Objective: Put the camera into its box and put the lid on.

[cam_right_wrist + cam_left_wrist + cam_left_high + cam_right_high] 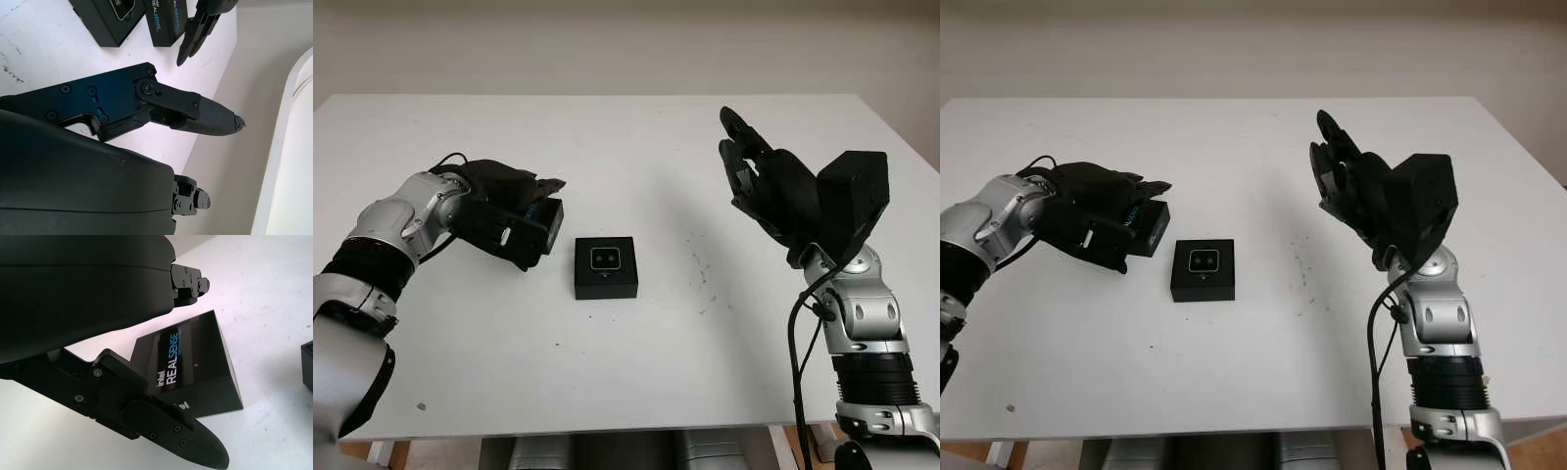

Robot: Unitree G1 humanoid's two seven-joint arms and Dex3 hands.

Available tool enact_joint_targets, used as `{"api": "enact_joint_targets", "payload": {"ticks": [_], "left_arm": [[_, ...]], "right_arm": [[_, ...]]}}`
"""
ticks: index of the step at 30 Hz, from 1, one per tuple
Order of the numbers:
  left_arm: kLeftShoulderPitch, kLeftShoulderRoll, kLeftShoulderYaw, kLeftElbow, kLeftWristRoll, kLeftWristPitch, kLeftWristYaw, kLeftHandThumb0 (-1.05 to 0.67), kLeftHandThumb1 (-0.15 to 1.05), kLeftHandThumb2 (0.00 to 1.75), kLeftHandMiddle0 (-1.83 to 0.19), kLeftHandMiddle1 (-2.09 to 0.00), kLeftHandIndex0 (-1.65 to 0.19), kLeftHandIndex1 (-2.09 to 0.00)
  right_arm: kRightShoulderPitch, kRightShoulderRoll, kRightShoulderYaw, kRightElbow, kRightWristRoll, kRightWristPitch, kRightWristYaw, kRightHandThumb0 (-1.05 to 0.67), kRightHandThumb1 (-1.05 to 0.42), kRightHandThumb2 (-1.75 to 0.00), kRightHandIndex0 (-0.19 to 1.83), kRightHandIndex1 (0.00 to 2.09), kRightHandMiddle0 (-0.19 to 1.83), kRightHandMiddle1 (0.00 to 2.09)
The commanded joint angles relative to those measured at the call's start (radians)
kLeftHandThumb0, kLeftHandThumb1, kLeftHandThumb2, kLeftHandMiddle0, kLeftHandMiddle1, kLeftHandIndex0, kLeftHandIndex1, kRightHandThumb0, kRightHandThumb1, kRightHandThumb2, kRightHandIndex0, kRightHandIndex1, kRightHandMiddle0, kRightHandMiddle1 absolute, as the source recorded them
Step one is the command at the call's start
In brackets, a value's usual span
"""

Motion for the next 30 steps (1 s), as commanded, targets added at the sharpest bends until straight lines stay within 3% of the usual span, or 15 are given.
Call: {"api": "enact_joint_targets", "payload": {"ticks": [1, 10, 11, 12, 14, 15, 16, 17, 19, 26, 29, 30], "left_arm": [[-0.017, -0.009, -0.003, 0.022, 0.004, -0.006, 0.041, -0.85, 0.85, 0.05, -0.09, -0.08, 0.0, -0.08], [-0.017, -0.028, -0.011, 0.063, 0.008, 0.007, 0.101, -0.72, 0.86, 0.06, -0.22, -0.12, -0.09, -0.1], [-0.015, -0.028, -0.01, 0.065, 0.007, 0.007, 0.107, -0.71, 0.86, 0.05, -0.12, -0.39, -0.12, -0.1], [-0.015, -0.029, -0.009, 0.066, 0.006, 0.007, 0.111, -0.69, 0.87, 0.06, 0.03, -0.8, -0.15, -0.09], [-0.016, -0.03, -0.015, 0.067, 0.012, 0.016, 0.11, -0.66, 0.88, 0.06, 0.16, -1.29, -0.23, -0.13], [-0.016, -0.031, -0.018, 0.066, 0.017, 0.024, 0.107, -0.66, 0.89, 0.06, 0.18, -1.46, -0.14, -0.43], [-0.017, -0.032, -0.021, 0.062, 0.02, 0.034, 0.099, -0.65, 0.89, 0.06, 0.19, -1.56, 0.06, -0.99], [-0.017, -0.032, -0.022, 0.057, 0.022, 0.044, 0.091, -0.66, 0.89, 0.05, 0.19, -1.6, 0.12, -1.23], [-0.017, -0.034, -0.025, 0.046, 0.026, 0.067, 0.074, -0.67, 0.88, 0.05, 0.19, -1.62, 0.17, -1.43], [-0.014, -0.047, -0.024, 0.022, 0.024, 0.139, 0.011, -0.67, 0.89, 0.06, 0.19, -1.49, 0.19, -1.23], [-0.007, -0.045, -0.028, 0.004, 0.029, 0.146, 0.012, -0.61, 0.91, 0.06, 0.12, -1.73, 0.09, -1.17], [0.0, -0.042, -0.027, -0.003, 0.031, 0.141, 0.028, -0.57, 0.93, 0.06, 0.04, -1.83, 0.03, -1.31]], "right_arm": [[0.007, -0.005, -0.007, -0.017, 0.007, -0.015, 0.0, -0.69, -1.05, -0.68, -0.07, 0.06, -0.07, 0.06], [0.027, -0.018, -0.01, -0.042, 0.009, -0.015, 0.016, -0.67, -1.05, -0.69, -0.07, 0.06, -0.08, 0.06], [0.028, -0.019, -0.01, -0.043, 0.009, -0.016, 0.019, -0.67, -1.05, -0.7, -0.07, 0.06, -0.08, 0.06], [0.028, -0.019, -0.011, -0.044, 0.01, -0.016, 0.02, -0.66, -1.05, -0.7, -0.07, 0.06, -0.07, 0.06], [0.027, -0.015, -0.009, -0.047, 0.007, -0.011, 0.015, -0.66, -1.05, -0.69, -0.06, 0.06, -0.07, 0.06], [0.027, -0.012, -0.008, -0.049, 0.004, -0.009, 0.01, -0.66, -1.05, -0.69, -0.06, 0.06, -0.06, 0.06], [0.027, -0.01, -0.007, -0.051, 0.004, -0.007, 0.008, -0.65, -1.05, -0.7, -0.06, 0.06, -0.06, 0.06], [0.025, -0.009, -0.006, -0.049, 0.005, -0.01, 0.007, -0.65, -1.05, -0.7, -0.05, 0.07, -0.06, 0.06], [0.023, -0.007, -0.006, -0.046, 0.005, -0.012, 0.006, -0.65, -1.05, -0.7, -0.05, 0.07, -0.06, 0.06], [0.024, -0.014, -0.001, -0.041, 0.003, -0.039, 0.02, -0.65, -1.05, -0.7, -0.05, 0.06, -0.07, 0.06], [0.026, -0.011, -0.004, -0.044, 0.007, -0.042, 0.021, -0.64, -1.05, -0.7, -0.05, 0.06, -0.06, 0.06], [0.027, -0.011, -0.006, -0.045, 0.011, -0.043, 0.024, -0.63, -1.05, -0.7, -0.05, 0.06, -0.05, 0.06]]}}
